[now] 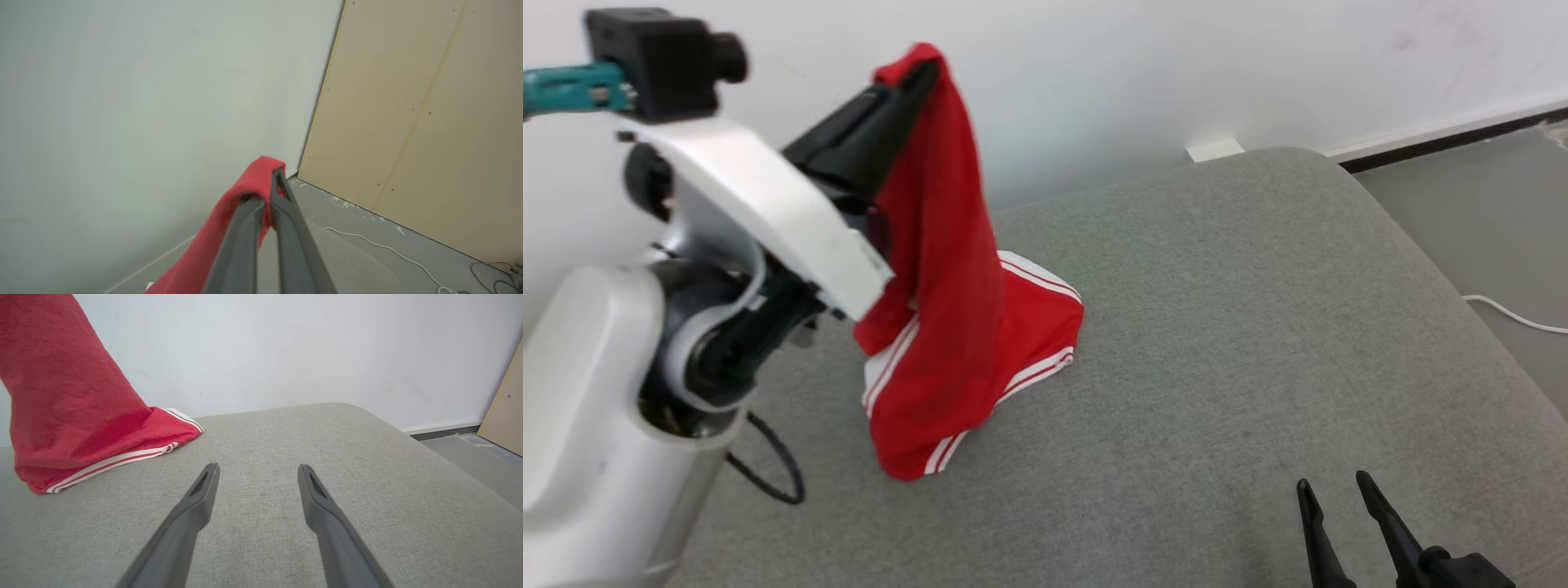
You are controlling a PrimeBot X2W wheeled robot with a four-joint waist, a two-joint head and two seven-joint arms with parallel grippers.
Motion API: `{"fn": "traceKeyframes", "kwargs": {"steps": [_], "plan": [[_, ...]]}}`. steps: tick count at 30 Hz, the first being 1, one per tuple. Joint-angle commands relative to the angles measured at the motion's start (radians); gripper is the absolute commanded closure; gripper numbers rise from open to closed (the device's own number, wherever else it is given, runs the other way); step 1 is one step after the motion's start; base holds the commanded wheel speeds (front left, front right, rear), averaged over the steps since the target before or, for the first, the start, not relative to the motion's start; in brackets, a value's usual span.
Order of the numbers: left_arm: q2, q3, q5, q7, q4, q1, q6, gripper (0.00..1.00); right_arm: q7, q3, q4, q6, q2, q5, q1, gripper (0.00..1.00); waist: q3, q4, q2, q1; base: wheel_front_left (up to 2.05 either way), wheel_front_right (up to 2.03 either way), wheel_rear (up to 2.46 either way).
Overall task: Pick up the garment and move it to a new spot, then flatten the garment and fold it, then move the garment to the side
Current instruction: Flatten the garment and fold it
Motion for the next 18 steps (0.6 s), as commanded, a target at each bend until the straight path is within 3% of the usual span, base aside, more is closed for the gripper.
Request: {"fn": "traceKeyframes", "kwargs": {"steps": [1,12,18], "plan": [[-0.016,-0.012,-0.003,0.01,-0.013,-0.025,0.006,1.0,0.001,0.004,0.002,-0.003,-0.002,0.011,-0.014,0.0,-0.004,0.004,0.0,0.0,0.0,0.0,0.0],[-0.112,-0.084,0.034,0.008,0.033,-0.113,0.026,1.0,0.001,0.003,0.008,-0.003,-0.002,0.037,0.005,0.0,-0.006,-0.021,0.0,0.0,0.0,0.0,0.0],[-0.061,-0.092,0.047,-0.013,0.035,0.009,0.024,1.0,0.001,-0.011,0.006,-0.003,-0.002,0.035,0.017,0.0,-0.011,-0.013,0.0,0.0,0.0,0.0,0.0]]}}
